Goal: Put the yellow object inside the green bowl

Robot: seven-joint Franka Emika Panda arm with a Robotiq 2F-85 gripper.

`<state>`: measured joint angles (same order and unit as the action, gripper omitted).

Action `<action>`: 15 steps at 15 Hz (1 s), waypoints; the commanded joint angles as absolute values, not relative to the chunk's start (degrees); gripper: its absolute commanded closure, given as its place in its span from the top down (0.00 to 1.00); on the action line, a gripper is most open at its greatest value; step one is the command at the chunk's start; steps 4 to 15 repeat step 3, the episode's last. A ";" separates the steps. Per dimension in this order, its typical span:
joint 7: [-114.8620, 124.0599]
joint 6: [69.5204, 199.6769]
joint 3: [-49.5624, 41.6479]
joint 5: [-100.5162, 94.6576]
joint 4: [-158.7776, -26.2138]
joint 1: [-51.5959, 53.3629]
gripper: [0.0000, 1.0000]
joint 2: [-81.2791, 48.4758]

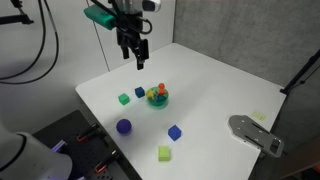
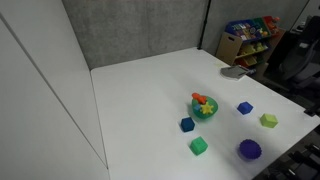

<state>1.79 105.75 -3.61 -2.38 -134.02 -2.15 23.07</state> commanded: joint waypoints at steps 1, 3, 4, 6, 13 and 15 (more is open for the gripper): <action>1.62 105.64 -3.17 -2.30 -134.31 -2.62 1.00 24.09; 1.62 105.63 -3.04 -2.31 -135.07 -2.61 1.00 25.86; 1.62 105.63 -3.04 -2.31 -135.07 -2.61 1.00 25.86; 1.62 105.63 -3.04 -2.31 -135.07 -2.61 1.00 25.86; 1.62 105.63 -3.04 -2.31 -135.07 -2.61 1.00 25.86; 1.62 105.63 -3.04 -2.31 -135.07 -2.61 1.00 25.86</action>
